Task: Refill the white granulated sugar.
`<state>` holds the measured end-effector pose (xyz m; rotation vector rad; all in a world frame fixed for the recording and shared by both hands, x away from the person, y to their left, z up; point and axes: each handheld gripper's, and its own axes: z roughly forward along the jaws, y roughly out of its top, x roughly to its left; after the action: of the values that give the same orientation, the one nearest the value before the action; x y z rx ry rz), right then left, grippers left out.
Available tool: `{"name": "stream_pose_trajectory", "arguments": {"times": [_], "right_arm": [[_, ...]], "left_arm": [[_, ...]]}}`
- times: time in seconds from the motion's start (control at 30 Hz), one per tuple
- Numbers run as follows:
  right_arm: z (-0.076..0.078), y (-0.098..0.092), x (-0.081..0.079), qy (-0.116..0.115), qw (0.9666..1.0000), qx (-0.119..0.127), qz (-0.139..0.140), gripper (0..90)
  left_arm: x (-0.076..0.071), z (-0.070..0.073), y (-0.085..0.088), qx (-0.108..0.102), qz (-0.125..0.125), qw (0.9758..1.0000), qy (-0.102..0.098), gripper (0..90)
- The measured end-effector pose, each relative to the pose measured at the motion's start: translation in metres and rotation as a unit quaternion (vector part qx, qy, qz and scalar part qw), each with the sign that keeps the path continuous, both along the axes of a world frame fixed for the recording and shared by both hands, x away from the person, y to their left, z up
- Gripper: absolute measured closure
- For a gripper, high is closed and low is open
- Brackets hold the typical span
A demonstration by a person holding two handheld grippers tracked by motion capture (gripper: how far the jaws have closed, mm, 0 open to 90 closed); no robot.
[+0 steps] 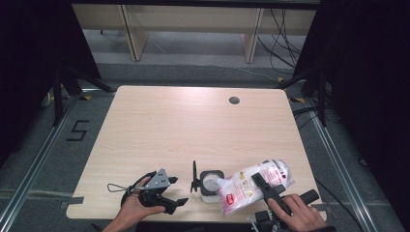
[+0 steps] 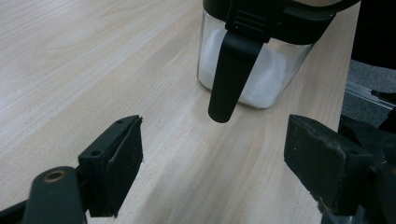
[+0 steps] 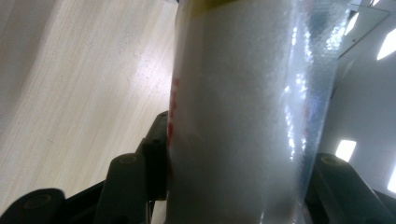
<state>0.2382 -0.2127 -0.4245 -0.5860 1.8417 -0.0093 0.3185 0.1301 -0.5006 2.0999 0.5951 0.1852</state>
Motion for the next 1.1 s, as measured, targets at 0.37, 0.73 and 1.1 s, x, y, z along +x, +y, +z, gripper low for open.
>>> {"name": "stream_pose_trajectory", "arguments": {"times": [0.37,0.73,1.1], "right_arm": [[0.0006,-0.0019,-0.0006,0.005,0.9999,0.011,-0.007,53.0],[0.0012,-0.0023,-0.0013,0.005,0.9999,0.011,-0.008,53.5],[0.0012,-0.0022,-0.0014,0.007,0.9998,0.016,-0.005,54.2]], "left_arm": [[0.0001,0.0001,0.0001,0.001,0.0,1.0,-0.002,19.2],[-0.0009,-0.0003,-0.0003,-0.002,0.007,1.0,0.005,19.2],[-0.0006,-0.0001,-0.0002,0.0,0.005,1.0,0.005,19.2]]}}
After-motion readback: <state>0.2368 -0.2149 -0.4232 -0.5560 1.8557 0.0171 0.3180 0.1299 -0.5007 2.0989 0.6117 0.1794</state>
